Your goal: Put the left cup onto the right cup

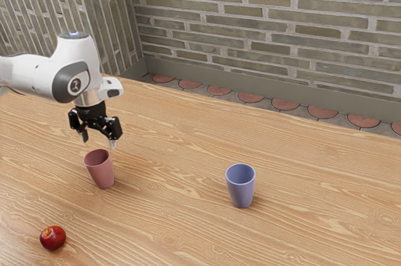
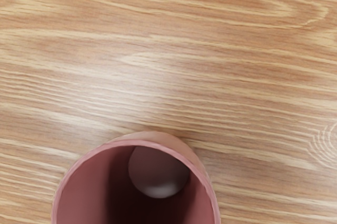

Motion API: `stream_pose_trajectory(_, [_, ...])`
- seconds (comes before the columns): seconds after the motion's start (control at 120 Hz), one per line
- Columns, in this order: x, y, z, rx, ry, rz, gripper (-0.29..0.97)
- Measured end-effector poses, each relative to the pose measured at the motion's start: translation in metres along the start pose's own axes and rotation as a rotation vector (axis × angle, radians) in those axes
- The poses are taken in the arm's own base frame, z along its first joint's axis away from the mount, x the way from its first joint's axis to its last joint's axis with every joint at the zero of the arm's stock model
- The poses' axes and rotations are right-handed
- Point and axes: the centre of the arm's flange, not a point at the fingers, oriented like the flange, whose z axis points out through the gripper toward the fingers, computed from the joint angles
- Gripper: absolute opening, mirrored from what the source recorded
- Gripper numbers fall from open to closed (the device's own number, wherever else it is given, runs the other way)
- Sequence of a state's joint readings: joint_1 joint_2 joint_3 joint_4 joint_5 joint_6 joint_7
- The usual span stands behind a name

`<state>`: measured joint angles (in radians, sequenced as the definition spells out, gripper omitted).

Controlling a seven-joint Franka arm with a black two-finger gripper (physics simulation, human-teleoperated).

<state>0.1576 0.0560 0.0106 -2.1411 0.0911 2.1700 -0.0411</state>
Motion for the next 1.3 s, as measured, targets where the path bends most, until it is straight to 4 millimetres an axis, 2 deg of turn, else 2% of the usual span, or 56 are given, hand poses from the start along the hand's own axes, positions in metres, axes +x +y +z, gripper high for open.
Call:
stream_pose_trajectory(0.167, [0.006,0.020,0.017,-0.005,0.008,0.033,0.68])
stream_pose_trajectory(0.275, [0.008,0.023,0.026,-0.008,0.005,0.035,0.68])
stream_pose_trajectory(0.375, [0.000,0.028,0.033,-0.010,-0.005,0.040,0.68])
stream_pose_trajectory(0.542, [-0.013,0.032,0.041,-0.011,-0.022,0.041,0.68])
stream_pose_trajectory(1.008, [-0.012,0.034,0.066,-0.012,-0.046,0.026,0.67])
stream_pose_trajectory(1.125, [-0.011,0.032,0.069,-0.011,-0.048,0.021,0.55])
stream_pose_trajectory(1.3, [-0.010,0.032,0.072,-0.012,-0.048,0.018,0.17])
